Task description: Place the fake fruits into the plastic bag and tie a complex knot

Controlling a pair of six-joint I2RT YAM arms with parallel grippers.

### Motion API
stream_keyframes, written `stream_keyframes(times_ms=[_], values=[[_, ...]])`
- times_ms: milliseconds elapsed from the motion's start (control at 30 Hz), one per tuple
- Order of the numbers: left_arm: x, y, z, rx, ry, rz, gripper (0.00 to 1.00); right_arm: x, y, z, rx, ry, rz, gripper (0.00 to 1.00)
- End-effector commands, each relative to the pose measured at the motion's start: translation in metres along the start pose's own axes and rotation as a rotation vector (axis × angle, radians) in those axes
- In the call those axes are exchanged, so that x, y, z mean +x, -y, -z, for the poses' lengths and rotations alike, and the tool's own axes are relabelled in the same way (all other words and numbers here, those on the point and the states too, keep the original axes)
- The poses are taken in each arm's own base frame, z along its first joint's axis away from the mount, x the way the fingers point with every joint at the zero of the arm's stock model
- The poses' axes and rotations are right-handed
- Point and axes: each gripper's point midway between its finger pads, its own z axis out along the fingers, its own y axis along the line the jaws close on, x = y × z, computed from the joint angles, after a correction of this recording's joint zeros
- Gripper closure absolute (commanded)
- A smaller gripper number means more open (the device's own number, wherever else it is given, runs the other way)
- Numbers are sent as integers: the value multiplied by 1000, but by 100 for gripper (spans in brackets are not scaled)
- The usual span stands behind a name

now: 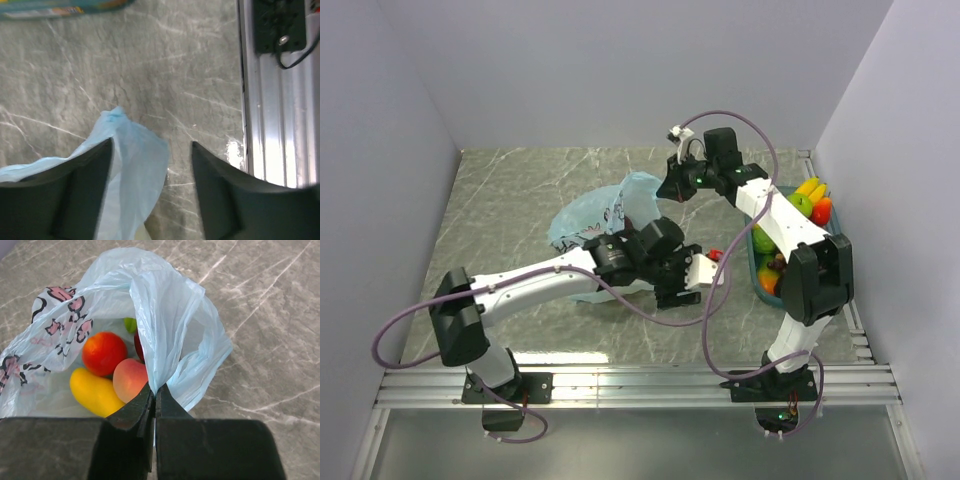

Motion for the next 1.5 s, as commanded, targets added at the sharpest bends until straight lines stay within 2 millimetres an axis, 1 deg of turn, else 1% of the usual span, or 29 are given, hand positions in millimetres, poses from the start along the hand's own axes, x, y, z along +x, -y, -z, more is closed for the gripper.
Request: stream_keyframes(times_ms=[0, 167, 233, 300, 333, 367, 433, 467, 500, 533, 567, 600, 633, 667, 700, 733, 767, 800, 833, 867, 967, 1100, 1233, 1267, 1300, 1367, 1400, 1433, 1467], values=[[14, -13, -19, -76, -59, 28, 35, -24, 2, 12, 8, 44, 14, 100], [34, -16, -24, -117, -118, 67, 48, -21, 9, 21, 32, 45, -4, 100], [33, -19, -22, -137, -112, 69, 70, -16, 13, 22, 43, 36, -14, 100], [24, -22, -14, -157, -89, 79, 99, -13, 13, 24, 53, 28, -14, 100], [17, -24, -7, -163, -70, 84, 100, -13, 13, 26, 57, 26, -17, 100], [-6, -24, 12, -160, 2, 76, 100, -12, 13, 32, 67, 20, -24, 100], [-31, -32, 44, -154, 117, 110, 100, -15, 16, 41, 93, 22, -27, 100], [-65, -30, 81, -132, 261, 127, 100, -22, 22, 56, 129, 33, -34, 100], [-69, -50, 110, -165, 330, 164, 100, -25, 26, 64, 147, 37, -46, 100], [-79, -58, 136, -181, 403, 175, 100, -30, 31, 75, 168, 48, -58, 100], [-90, -61, 175, -222, 494, 171, 100, -32, 31, 89, 180, 49, -84, 100], [-90, -84, 209, -295, 571, 210, 100, -44, 40, 110, 201, 88, -111, 100], [-89, -90, 230, -343, 603, 211, 100, -48, 42, 123, 214, 104, -127, 100], [-88, -87, 256, -401, 638, 200, 100, -59, 36, 141, 228, 134, -121, 100], [-78, -100, 280, -502, 650, 204, 100, -64, 37, 157, 243, 159, -129, 100], [-72, -103, 293, -559, 656, 211, 100, -69, 32, 168, 250, 178, -123, 100], [-64, -98, 304, -606, 668, 223, 100, -77, 20, 184, 257, 208, -102, 100], [-50, -109, 321, -707, 663, 252, 100, -78, 14, 193, 260, 223, -98, 100], [-32, -113, 322, -757, 647, 294, 100, -78, 8, 199, 259, 231, -92, 100], [-28, -109, 334, -799, 677, 336, 100, -74, -6, 206, 252, 231, -89, 100], [11, -125, 362, -973, 678, 457, 100, -52, -21, 211, 244, 202, -100, 100], [40, -135, 373, -1055, 700, 588, 100, -21, -26, 205, 238, 142, -157, 100], [70, -133, 334, -910, 634, 682, 100, 12, -39, 182, 164, 90, -225, 100], [79, -126, 313, -813, 590, 699, 99, 21, -41, 174, 146, 71, -236, 100], [83, -121, 304, -761, 569, 702, 94, 24, -51, 168, 113, 62, -234, 100], [84, -113, 290, -657, 536, 696, 86, 27, -56, 160, 84, 52, -236, 100], [84, -102, 280, -573, 508, 698, 76, 27, -60, 157, 63, 44, -234, 100], [72, -100, 286, -552, 507, 661, 71, 27, -64, 155, 40, 40, -236, 100], [75, -102, 284, -530, 476, 659, 64, 24, -66, 154, 22, 36, -238, 100]])
